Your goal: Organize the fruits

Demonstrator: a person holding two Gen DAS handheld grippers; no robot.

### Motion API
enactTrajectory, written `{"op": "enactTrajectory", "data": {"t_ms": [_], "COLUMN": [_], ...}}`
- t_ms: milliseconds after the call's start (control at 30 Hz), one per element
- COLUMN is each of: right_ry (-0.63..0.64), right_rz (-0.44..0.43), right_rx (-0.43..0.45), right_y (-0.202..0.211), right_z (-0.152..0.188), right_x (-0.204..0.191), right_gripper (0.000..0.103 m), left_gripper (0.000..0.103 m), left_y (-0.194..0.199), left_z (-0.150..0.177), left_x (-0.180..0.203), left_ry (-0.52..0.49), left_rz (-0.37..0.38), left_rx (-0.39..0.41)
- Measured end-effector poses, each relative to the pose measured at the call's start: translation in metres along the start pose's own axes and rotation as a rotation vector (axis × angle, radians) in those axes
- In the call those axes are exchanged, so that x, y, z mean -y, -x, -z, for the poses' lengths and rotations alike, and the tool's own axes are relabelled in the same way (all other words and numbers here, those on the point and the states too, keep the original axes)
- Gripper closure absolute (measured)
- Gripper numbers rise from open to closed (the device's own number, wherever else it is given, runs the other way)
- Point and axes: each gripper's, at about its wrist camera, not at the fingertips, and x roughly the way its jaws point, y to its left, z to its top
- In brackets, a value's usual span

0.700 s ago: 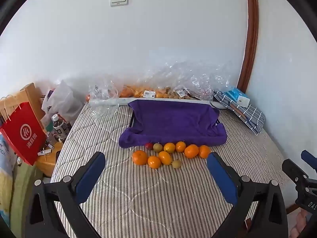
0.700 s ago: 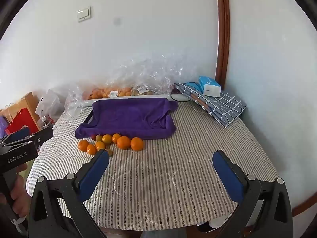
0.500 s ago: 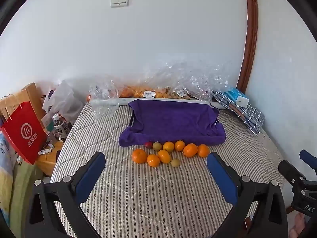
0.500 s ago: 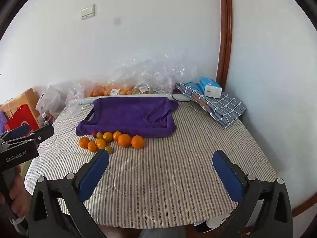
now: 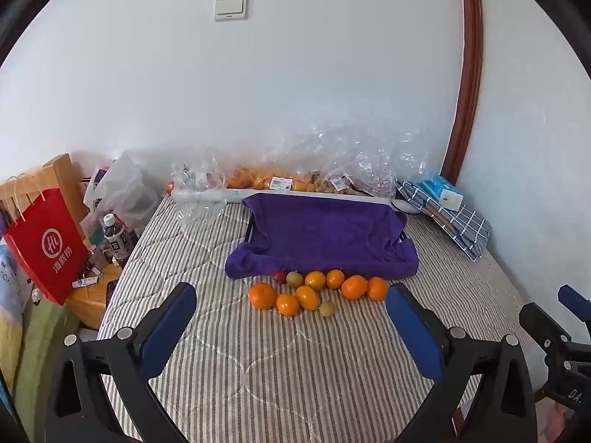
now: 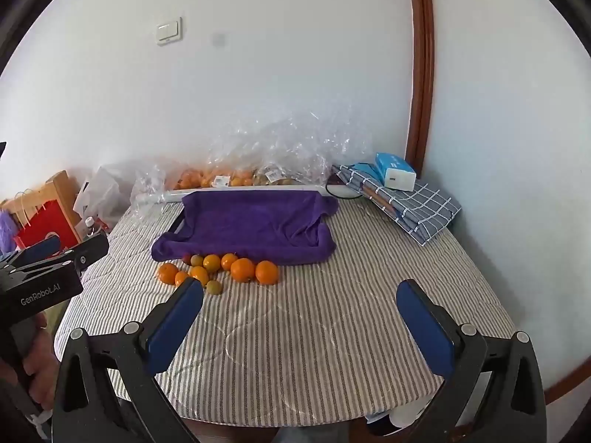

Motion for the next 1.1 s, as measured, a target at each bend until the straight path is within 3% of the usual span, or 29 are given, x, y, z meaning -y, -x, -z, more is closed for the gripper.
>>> {"op": "enactTrajectory", "data": {"t_ms": [1100], "right_ry": [-0.04], "right_rz": [-0.025], "right_rx": [-0.02], "right_y": [-0.004], "right_z": [0.008], "right_x": [-0.005], "right_gripper": [0.0], "left_gripper": [0.0], "left_y": [0.004], "left_z": [0.008], "left_x": [-0.006], "left_ry": [0.004], "left_rz": [-0.008], "left_rx": [0.015]}}
